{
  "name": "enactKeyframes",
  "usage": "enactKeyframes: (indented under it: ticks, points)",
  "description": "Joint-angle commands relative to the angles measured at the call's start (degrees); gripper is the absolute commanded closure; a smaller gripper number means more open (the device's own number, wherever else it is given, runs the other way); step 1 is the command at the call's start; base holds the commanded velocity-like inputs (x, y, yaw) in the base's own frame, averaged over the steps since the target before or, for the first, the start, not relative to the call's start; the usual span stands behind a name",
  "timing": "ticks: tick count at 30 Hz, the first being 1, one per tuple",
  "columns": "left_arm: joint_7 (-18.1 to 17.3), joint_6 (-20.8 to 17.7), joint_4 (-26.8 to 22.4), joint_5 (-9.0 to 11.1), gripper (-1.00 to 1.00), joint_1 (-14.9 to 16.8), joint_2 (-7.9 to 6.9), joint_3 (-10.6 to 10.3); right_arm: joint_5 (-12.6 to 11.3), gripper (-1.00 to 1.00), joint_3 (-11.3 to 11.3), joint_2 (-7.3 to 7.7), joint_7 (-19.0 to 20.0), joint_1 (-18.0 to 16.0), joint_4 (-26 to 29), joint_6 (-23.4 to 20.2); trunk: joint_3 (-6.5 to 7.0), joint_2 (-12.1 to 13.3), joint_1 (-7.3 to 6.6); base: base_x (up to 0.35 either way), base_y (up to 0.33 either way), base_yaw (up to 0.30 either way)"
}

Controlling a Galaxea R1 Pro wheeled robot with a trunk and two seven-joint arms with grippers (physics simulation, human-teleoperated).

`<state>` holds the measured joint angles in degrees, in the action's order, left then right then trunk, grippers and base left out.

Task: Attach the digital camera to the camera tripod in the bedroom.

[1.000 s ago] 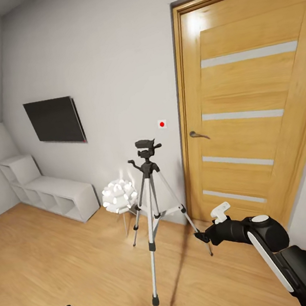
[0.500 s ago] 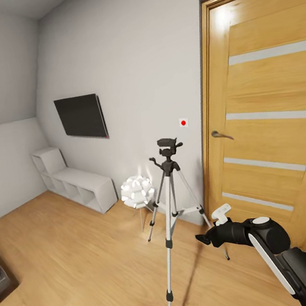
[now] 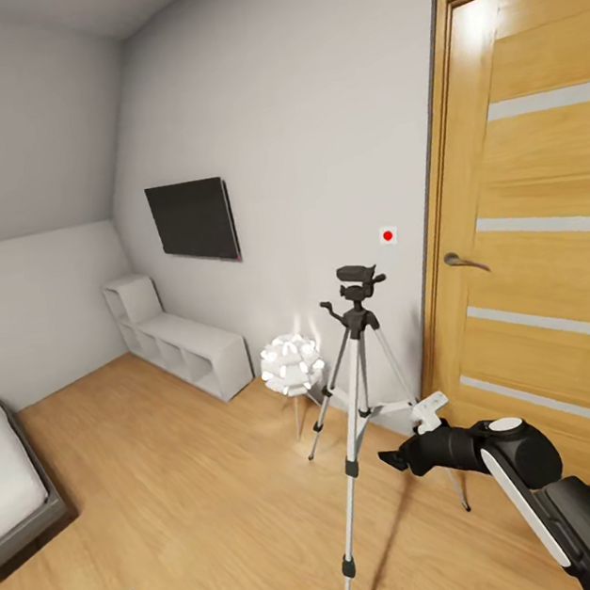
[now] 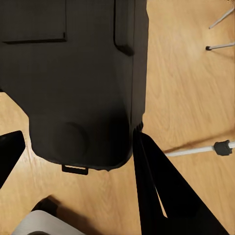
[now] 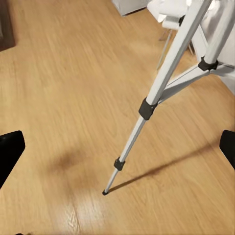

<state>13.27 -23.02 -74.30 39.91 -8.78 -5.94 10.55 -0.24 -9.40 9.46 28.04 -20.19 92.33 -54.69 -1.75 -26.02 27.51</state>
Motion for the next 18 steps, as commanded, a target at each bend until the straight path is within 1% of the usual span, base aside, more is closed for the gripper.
enactKeyframes:
  ticks: [1, 7, 13, 17, 18]
  points:
    - [0.4, -0.26, -0.14, 0.42, 1.0, 0.0, -0.02, -0.02, -0.01, -1.0, -0.05, 0.03, 0.08, -0.06, 0.05, -0.27, 0.07, 0.3, -0.19, 0.0, 0.0, 0.083]
    - [0.43, -0.18, -0.14, 0.46, 1.0, 0.03, 0.1, -0.01, 0.27, -1.0, 0.24, 0.16, 0.08, 0.04, 0.05, -0.39, 0.07, 0.3, -0.19, 0.0, 0.0, 0.038]
    - [0.44, -0.11, -0.14, 0.44, 1.0, 0.0, 0.17, 0.06, 0.38, -1.0, 0.26, 1.93, 0.08, 0.12, 0.05, -0.44, 0.07, 0.3, -0.19, 0.0, 0.0, 0.009]
    - [0.44, -0.06, -0.12, 0.44, 1.0, 0.01, 0.15, 0.11, 0.4, -1.0, 0.26, 2.58, 0.08, 0.14, 0.05, -0.48, 0.07, 0.3, -0.19, 0.035, 0.0, 0.003]
    - [0.44, -0.02, -0.07, 0.37, 1.0, 0.02, 0.1, 0.96, 0.41, -1.0, 0.26, 2.87, 0.08, 0.15, 0.05, -0.5, 0.07, 0.3, -0.19, 0.242, -0.056, 0.001]
